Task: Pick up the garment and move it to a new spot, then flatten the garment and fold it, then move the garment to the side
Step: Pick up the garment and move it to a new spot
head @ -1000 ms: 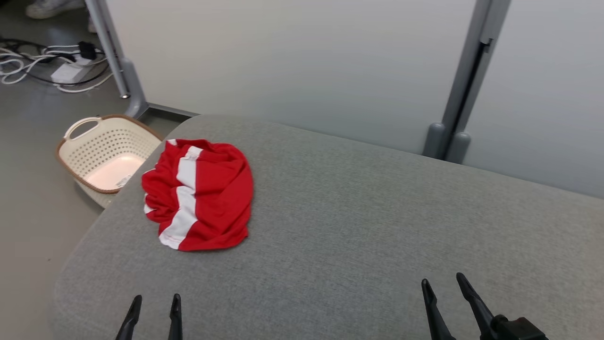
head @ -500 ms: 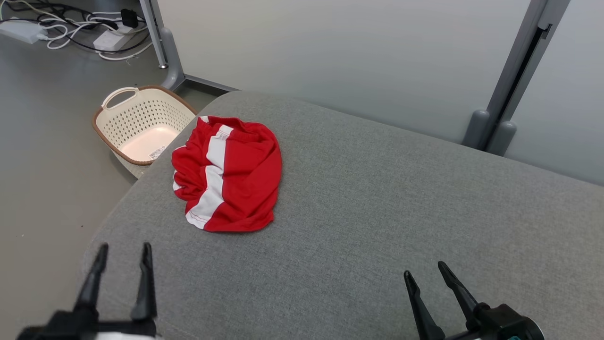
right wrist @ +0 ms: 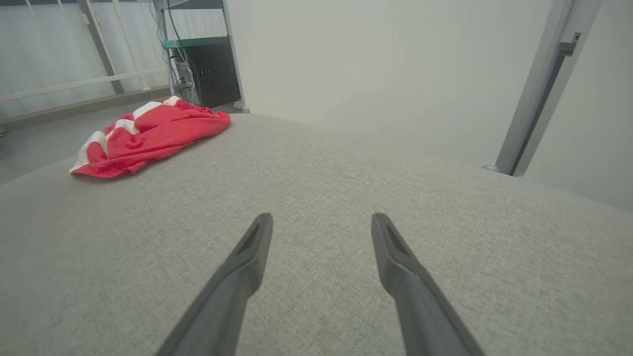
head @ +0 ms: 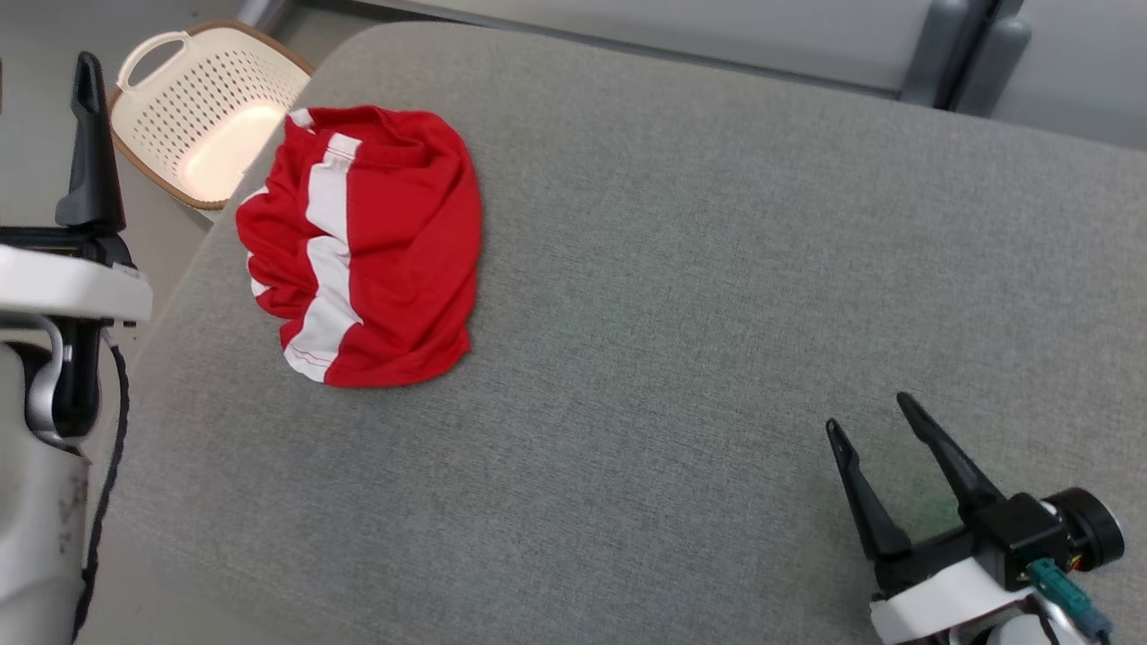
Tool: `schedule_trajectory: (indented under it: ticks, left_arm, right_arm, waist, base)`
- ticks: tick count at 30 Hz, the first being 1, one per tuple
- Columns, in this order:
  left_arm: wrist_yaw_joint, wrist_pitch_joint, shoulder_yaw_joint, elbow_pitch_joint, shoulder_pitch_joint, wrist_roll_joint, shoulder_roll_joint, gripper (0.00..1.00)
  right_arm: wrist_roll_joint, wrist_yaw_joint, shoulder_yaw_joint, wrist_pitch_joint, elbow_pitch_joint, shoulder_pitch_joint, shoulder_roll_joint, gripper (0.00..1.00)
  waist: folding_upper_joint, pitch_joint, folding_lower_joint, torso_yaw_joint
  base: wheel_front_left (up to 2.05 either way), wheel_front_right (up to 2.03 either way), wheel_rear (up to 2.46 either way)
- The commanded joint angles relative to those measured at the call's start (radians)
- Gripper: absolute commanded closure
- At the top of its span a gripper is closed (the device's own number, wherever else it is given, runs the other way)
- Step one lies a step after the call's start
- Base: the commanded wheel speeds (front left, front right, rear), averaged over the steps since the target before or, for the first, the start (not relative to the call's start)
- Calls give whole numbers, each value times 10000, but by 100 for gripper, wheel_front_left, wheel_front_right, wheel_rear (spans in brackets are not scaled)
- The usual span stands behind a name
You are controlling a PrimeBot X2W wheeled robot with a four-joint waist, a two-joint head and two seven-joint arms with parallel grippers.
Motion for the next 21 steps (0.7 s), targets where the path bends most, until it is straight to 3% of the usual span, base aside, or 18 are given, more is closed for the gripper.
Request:
schedule_trajectory:
  ticks: [1, 3, 7, 12, 21]
  left_arm:
    - [13, 553, -604, 865, -799, -755, 407, 0]
    - [12, 1037, -946, 1425, -1228, -1196, 615, 0]
    - [13, 2938, -2658, 3155, -2448, -2465, 1498, 0]
    - [12, 4437, -3924, 4549, -3280, -3863, 1746, 0]
    - [11, 4985, -5111, 5850, -3287, -5702, 1935, 0]
  right_arm:
    - [-87, -19, -74, -55, -140, -371, -147, 0]
    - [-108, -19, -146, -56, -202, -457, -201, 0]
    - [-253, -19, -219, -55, -372, -815, -290, 0]
    - [-398, -22, -323, -32, -411, -1187, -225, 0]
    - [-672, -36, -611, 31, -346, -1324, -128, 0]
  waist:
    - [0, 1091, 0, -674]
    - [0, 1253, 0, -751]
    - [0, 1848, 0, -1036]
    - [0, 2492, 0, -1397]
    - [0, 3004, 0, -1699]
  base:
    - [0, 0, 0]
    - [0, 0, 0]
    - [0, 0, 0]
    - [0, 0, 0]
    - [0, 0, 0]
